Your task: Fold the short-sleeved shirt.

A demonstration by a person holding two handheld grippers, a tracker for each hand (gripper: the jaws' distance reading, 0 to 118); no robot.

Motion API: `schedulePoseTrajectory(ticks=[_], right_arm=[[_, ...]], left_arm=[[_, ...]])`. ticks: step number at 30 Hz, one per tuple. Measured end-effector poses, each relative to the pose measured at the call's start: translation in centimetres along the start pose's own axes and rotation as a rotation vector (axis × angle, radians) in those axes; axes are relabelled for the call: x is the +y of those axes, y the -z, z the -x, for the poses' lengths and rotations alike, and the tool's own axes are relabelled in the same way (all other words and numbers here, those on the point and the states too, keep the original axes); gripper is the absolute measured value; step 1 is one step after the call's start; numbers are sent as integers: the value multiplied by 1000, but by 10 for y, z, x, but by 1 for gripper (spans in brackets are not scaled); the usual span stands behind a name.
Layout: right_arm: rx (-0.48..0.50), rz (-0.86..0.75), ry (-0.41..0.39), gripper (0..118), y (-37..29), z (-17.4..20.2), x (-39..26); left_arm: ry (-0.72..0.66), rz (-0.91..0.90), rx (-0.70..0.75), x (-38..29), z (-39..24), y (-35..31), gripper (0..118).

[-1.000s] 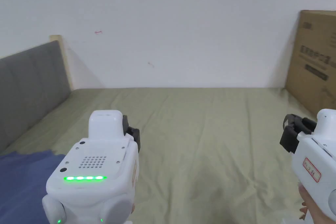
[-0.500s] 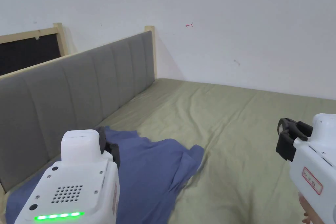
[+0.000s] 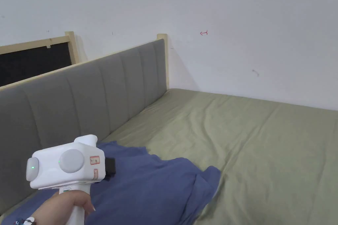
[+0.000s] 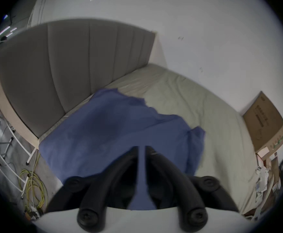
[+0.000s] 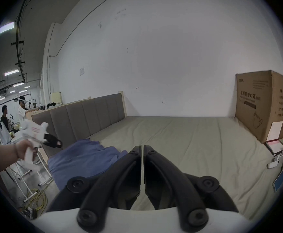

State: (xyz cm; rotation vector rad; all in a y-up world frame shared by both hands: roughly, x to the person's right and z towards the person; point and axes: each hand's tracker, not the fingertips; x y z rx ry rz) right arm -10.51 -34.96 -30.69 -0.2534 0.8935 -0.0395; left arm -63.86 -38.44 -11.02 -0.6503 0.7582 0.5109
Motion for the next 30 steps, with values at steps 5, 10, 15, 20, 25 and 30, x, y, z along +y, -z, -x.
schedulePoseTrajectory(ticks=[5, 10, 15, 20, 25, 30], right_arm=[[-39, 61, -28, 2, 3, -12, -8], [-59, 94, 19, 2, 13, -25, -11], [-69, 139, 11, 2, 30, -26, -20], [-34, 167, 46, 2, 43, -22, -28], [-20, 173, 66, 2, 46, -17, -31], [-22, 182, 69, 2, 38, -21, -29]], left_arm=[[73, 52, 51, -7, -8, 58, 114], [147, 228, 93, -11, 0, 144, 114], [170, 216, 123, -41, -2, 185, 118], [130, 214, 102, -51, 5, 185, 118], [144, 170, 119, -54, 2, 174, 118], [213, 92, 164, -52, -20, 146, 47]])
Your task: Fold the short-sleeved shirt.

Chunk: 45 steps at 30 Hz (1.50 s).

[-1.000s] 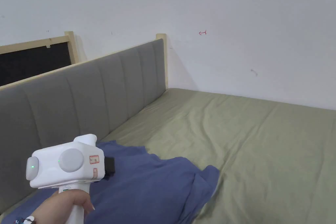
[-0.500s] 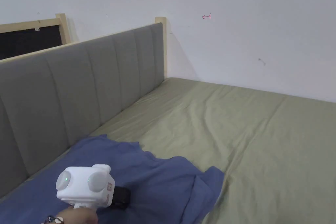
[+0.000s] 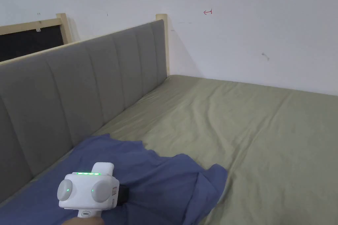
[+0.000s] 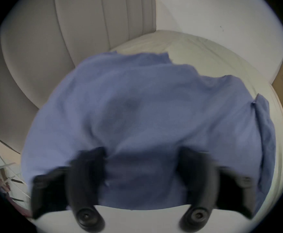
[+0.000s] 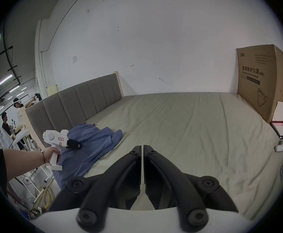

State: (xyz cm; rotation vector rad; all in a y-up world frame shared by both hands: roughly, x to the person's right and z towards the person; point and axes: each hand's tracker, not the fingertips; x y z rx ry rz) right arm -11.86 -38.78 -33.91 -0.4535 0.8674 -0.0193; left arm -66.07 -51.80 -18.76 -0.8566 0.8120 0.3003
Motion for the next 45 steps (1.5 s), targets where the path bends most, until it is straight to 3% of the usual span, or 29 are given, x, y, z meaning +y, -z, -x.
schedulePoseTrajectory(ticks=[1, 6, 11, 13, 16, 26, 31, 38, 41, 43, 45], right_arm=[[-3, 3, 1, 2, -2, -1, 2], [-10, -53, 48, 2, -19, -8, 10], [-9, -99, 66, 2, -44, -17, 22], [-20, -124, 70, 2, -56, -22, 26], [-28, -162, 98, 2, -74, -29, 30], [-98, -263, 151, 2, -134, -60, 42], [-151, -305, 170, 2, -161, -83, 46], [-230, -302, 209, 2, -176, -120, 34], [-262, -279, 236, 2, -174, -136, 23], [-286, -251, 265, 2, -169, -148, 13], [-297, -225, 289, 2, -165, -156, 4]], left_arm=[[17, 11, 20, 5, 0, -3, 0], [-2, 35, -33, 28, 25, -26, 0], [-5, -183, 51, 60, 36, -112, 0], [12, -309, 11, 74, 34, -156, 0], [155, -434, -38, 92, 13, -220, 0], [315, -710, -446, 136, -121, -400, 0], [340, -582, -704, 142, -205, -420, 0], [462, -346, -869, 112, -324, -373, 0], [502, -135, -844, 80, -382, -326, 0], [502, 67, -759, 51, -418, -278, 0], [474, 305, -767, 23, -441, -227, 0]])
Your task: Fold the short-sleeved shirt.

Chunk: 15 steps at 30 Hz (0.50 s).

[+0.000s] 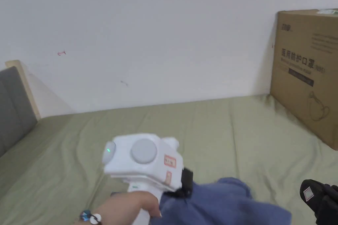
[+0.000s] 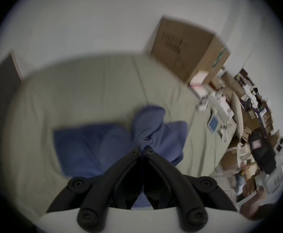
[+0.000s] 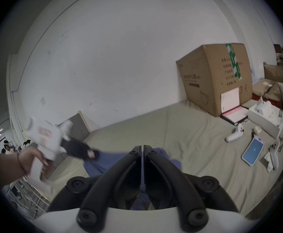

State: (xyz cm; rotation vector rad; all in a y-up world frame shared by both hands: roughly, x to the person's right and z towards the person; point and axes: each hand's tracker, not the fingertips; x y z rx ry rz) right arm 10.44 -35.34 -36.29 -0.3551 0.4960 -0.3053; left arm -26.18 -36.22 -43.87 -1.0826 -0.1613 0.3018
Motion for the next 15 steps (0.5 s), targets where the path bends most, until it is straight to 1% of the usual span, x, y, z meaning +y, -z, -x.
schedulePoseTrajectory(ticks=[1, 3, 6, 7, 8, 10, 11, 12, 13, 15], right_arm=[[-8, 17, 8, 2, 3, -4, -4], [-23, 56, 17, 2, 8, -10, -11], [-36, 93, 20, 2, 15, -15, -20], [-34, 102, 21, 2, 17, -16, -22], [-31, 108, 23, 2, 18, -16, -24], [-28, 117, 23, 2, 20, -14, -26], [-26, 121, 23, 2, 21, -13, -27], [-22, 124, 21, 2, 22, -11, -28], [-17, 124, 20, 2, 21, -9, -28], [-7, 125, 14, 2, 21, -3, -26]], left_arm=[[-76, 70, -25, -5, 8, 27, 0], [-176, 149, 3, -14, 22, 63, 0], [-238, 187, 63, -21, 35, 86, 1], [-256, 202, 49, -21, 39, 89, 10], [-267, 201, 50, -21, 43, 90, 34], [-285, 222, 38, -25, 42, 89, 118], [-292, 234, 22, -27, 40, 85, 116], [-296, 208, 18, -25, 40, 85, 112], [-313, 214, 5, -27, 40, 81, 112], [-330, 139, -84, -30, 43, 74, 112]])
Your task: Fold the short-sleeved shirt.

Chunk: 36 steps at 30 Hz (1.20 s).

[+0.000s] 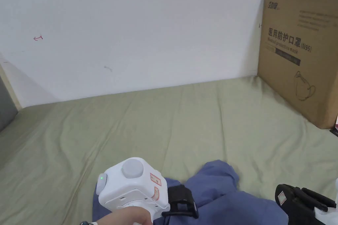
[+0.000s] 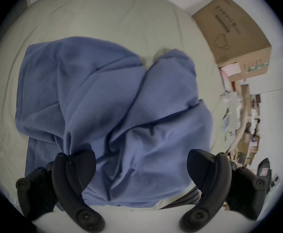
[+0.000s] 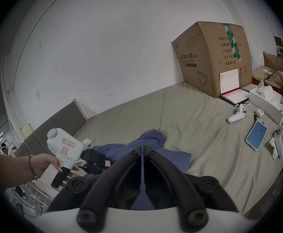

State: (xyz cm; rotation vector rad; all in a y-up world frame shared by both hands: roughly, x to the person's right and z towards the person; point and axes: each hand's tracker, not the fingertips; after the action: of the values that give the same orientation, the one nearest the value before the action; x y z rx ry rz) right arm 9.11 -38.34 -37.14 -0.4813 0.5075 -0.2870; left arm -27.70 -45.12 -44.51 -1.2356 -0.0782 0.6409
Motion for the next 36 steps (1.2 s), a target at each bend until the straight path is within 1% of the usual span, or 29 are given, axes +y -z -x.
schedulePoseTrajectory(ticks=[2, 4, 6, 7, 8, 9, 10, 11, 12, 13, 14, 15, 17, 18, 20, 21, 23, 24, 26, 28, 30, 31, 32, 33, 34, 35, 36], right_arm=[[8, -5, -13, 2, -1, 6, 3], [16, -21, -36, 2, -5, 13, 9], [22, -46, -67, 2, -8, 19, 16], [21, -63, -88, 2, -10, 23, 20], [21, -81, -106, 2, -12, 26, 22], [22, -107, -123, 2, -14, 30, 25], [24, -138, -140, 2, -16, 33, 26], [24, -168, -151, 2, -19, 36, 26], [19, -199, -162, 2, -21, 39, 25], [8, -228, -168, 2, -23, 42, 23], [-2, -251, -167, 2, -24, 44, 20], [-17, -276, -161, 2, -26, 45, 15], [-44, -304, -153, 2, -28, 49, 9], [-57, -314, -149, 2, -29, 50, 7], [-67, -312, -144, 2, -28, 52, 7], [-68, -304, -142, 2, -26, 52, 8], [-66, -276, -136, 2, -21, 53, 12], [-67, -266, -138, 2, -18, 53, 14], [-66, -256, -146, 2, -13, 54, 17], [-55, -242, -156, 2, -6, 55, 22], [-41, -228, -165, 2, 2, 54, 24], [-34, -217, -169, 2, 7, 52, 25], [-31, -208, -174, 2, 12, 51, 25], [-31, -198, -178, 2, 17, 49, 24], [-34, -188, -178, 2, 23, 47, 23], [-36, -180, -173, 2, 28, 45, 21], [-36, -175, -161, 2, 33, 42, 18]], left_arm=[[49, -82, -27, 0, -1, -23, 112], [129, -216, -44, -6, -1, -50, 112], [213, -347, -27, -17, -5, -86, 112], [246, -422, -10, -26, -3, -104, 108], [276, -515, -7, -38, 1, -119, 96], [308, -592, -21, -54, 6, -136, 72], [348, -688, 18, -65, 7, -155, 22], [374, -774, 59, -80, 10, -165, 0], [393, -864, 116, -98, 15, -174, 0], [383, -964, 156, -120, 20, -182, 0], [350, -1047, 174, -137, 21, -185, 0], [319, -1122, 154, -157, 30, -189, 0], [253, -1207, 244, -190, 36, -192, 0], [219, -1235, 288, -193, 38, -188, 0], [192, -1256, 288, -209, 45, -189, 0], [207, -1259, 284, -213, 47, -190, 0], [240, -1255, 323, -200, 43, -190, 0], [254, -1233, 318, -186, 44, -196, 0], [274, -1076, 300, -133, 46, -202, 0], [248, -776, 308, -64, 56, -198, 0], [205, -551, 229, -3, 79, -175, 0], [184, -468, 240, 23, 92, -159, 0], [152, -419, 229, 42, 105, -144, 0], [124, -378, 234, 59, 117, -128, 7], [87, -363, 250, 67, 132, -113, 44], [46, -350, 268, 77, 142, -100, 91], [31, -341, 304, 87, 152, -84, 118]])
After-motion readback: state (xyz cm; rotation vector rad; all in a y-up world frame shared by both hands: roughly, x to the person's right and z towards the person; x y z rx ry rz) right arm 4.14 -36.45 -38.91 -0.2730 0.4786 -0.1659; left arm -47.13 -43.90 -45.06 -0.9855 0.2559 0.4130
